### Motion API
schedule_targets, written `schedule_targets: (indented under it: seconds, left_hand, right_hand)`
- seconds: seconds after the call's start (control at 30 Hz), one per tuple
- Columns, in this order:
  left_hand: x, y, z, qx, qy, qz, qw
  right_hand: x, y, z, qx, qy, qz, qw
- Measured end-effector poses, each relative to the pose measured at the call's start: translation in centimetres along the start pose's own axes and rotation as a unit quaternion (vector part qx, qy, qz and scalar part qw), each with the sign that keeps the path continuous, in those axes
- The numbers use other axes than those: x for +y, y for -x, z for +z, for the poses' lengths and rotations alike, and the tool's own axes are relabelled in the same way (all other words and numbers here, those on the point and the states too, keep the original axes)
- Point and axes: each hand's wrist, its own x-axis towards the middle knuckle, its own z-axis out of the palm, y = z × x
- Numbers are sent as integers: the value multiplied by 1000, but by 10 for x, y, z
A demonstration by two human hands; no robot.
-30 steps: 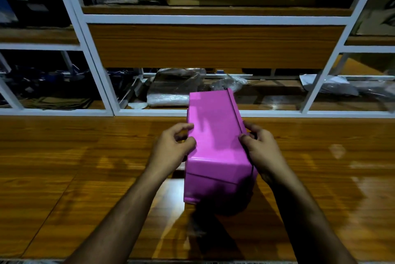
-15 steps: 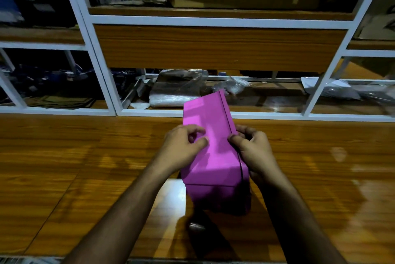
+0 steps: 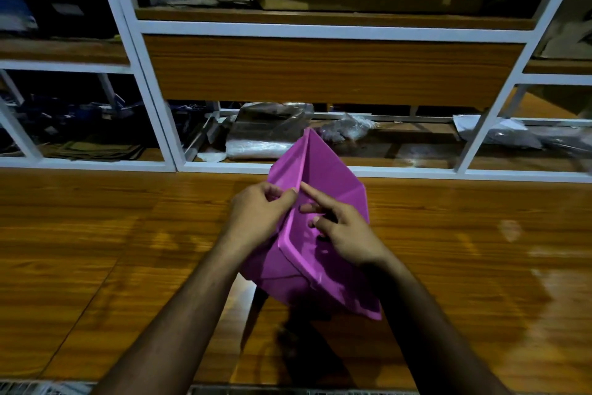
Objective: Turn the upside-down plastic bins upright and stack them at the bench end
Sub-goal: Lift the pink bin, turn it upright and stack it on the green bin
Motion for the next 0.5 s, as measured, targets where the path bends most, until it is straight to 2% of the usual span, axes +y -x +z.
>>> schedule_targets:
  seconds: [0.07,0.1,0.17,0.2,0.27,0.37,0.5]
  left_hand:
    - [-2,1,-3,-8,28,-12,999]
    - [-3,1,-6,-15,44,-14,999]
    - [-10,-3,-14,-29,78,-19,996]
    - [-15,-5,-18,-35,97,-28,994]
    - [-26,-9,-24,-48,136,-53,988]
    - [-47,-11,-26,-90,186,-116,972]
    - [-74,-6,-15,-99,251,-179,946]
  right_hand:
    - [7,2,0,-8,114,-13,993]
    - [12,2,-1,11,208,-19,978]
    - [25,3,-7,75,385,22,920]
    - [31,5,-12,113,426,72,895]
    - [43,10,-23,178,425,126,878]
    - [54,11,-38,229,355,110,900]
    - [57,3,-44,251,304,107,913]
